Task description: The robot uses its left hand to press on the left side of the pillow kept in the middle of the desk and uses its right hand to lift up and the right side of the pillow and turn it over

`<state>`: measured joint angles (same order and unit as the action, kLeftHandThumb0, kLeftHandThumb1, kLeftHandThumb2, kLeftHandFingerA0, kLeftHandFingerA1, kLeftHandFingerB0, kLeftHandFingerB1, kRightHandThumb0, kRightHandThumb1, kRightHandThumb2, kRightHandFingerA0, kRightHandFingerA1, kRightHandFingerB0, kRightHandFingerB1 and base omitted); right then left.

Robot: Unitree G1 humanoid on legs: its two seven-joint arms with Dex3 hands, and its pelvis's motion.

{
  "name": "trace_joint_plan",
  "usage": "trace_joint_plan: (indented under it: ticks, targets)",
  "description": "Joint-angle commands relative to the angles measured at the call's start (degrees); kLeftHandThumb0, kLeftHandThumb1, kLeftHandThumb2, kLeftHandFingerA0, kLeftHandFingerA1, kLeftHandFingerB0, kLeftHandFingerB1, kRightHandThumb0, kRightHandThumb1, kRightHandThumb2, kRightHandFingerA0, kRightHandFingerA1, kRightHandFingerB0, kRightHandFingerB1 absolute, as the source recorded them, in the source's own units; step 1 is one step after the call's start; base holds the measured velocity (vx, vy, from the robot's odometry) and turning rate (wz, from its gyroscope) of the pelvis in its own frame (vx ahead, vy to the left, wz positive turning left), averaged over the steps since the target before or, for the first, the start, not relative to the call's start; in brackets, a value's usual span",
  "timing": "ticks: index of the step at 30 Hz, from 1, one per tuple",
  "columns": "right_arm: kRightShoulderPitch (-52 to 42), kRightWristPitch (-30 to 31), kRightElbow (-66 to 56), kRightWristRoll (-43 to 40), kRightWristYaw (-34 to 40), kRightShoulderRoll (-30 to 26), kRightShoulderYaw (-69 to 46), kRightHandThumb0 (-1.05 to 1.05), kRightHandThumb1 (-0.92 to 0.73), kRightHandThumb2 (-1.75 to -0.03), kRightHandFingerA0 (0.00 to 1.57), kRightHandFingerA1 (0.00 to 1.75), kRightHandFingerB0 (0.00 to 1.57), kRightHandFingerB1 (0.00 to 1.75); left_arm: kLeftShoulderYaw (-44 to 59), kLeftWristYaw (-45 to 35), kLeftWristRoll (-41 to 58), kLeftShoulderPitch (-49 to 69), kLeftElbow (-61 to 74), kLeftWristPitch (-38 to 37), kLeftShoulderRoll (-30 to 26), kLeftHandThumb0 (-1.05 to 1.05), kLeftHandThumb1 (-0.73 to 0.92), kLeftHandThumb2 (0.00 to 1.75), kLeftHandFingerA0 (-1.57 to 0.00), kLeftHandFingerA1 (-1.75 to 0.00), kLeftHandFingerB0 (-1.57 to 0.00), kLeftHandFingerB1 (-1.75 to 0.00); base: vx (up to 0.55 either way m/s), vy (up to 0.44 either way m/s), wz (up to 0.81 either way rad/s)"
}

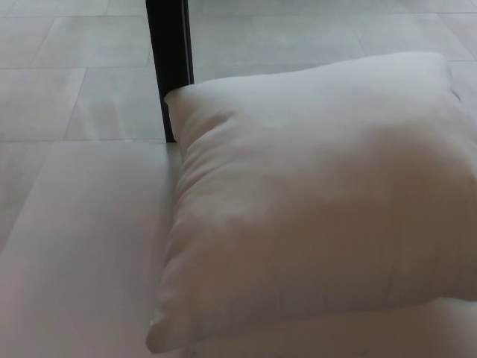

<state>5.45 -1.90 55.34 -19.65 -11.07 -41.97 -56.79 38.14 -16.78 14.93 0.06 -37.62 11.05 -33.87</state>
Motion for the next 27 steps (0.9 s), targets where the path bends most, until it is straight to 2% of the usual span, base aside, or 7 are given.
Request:
trace_joint_plan:
  ticks: [1,9,15,16,21,22,27]
  targets:
    - [15.81,8.96,-20.41,-8.34,-2.81,-1.73,6.89,-0.97,-0.54,-0.98,0.75,0.66,0.32,0.60,1.55,1.94,12.39,-18.45,18.14,20.91,-7.84,-0.88,0.45,0.93,-0.43,-0.87,-0.33,-0.82,0.00,0.000,0.00]
    - [21.94,16.97,-37.06,-4.23,1.35,5.72,20.83,-0.85,-0.82,-0.66,0.30,0.48,0.12,0.27,-8.26,11.26,9.15,-31.32,37.17,32.18,-1.64,-0.60,0.88,0.70,-0.08,-0.48,-0.05,-0.23,0.00,0.000,0.00]
    - [24.68,23.96,-38.86,-7.64,0.99,11.25,24.40,-0.88,-0.84,-0.66,0.30,0.47,0.12,0.23,-14.14,10.01,7.84,-32.27,37.74,33.22,4.85,-0.35,0.62,1.14,-0.02,-0.52,0.00,-0.51,0.00,0.000,0.00]
    - [24.53,24.50,-39.16,-6.95,0.06,11.35,25.80,-0.94,-0.72,-1.10,0.26,0.56,0.05,0.23,-15.70,8.20,7.50,-31.88,37.24,33.01,4.99,-0.63,0.84,0.70,-0.12,-0.46,-0.06,-0.17,0.00,0.000,0.00]
    - [23.90,28.16,-42.20,-6.26,0.84,14.59,30.22,-0.89,-0.88,-0.67,0.25,0.49,0.13,0.23,-24.89,3.01,1.30,-26.67,38.51,27.01,5.02,-0.36,0.59,1.14,-0.02,-0.51,0.00,-0.51,0.00,0.000,0.00]
    - [23.40,28.46,-42.61,-5.75,0.83,15.13,31.20,-0.86,-0.70,-1.09,0.24,0.57,0.07,0.35,-25.77,3.59,0.91,-25.37,39.24,26.37,6.10,-0.63,0.88,0.65,-0.21,-0.49,-0.11,-0.34,0.00,0.000,0.00]
    - [21.55,28.55,-40.78,-4.44,0.64,16.95,33.50,-0.89,-0.67,-1.07,0.26,0.58,0.06,0.31,-34.91,4.38,-4.06,-21.18,41.30,25.71,7.56,-0.64,0.91,0.66,-0.23,-0.49,-0.14,-0.36,0.00,0.000,0.00]
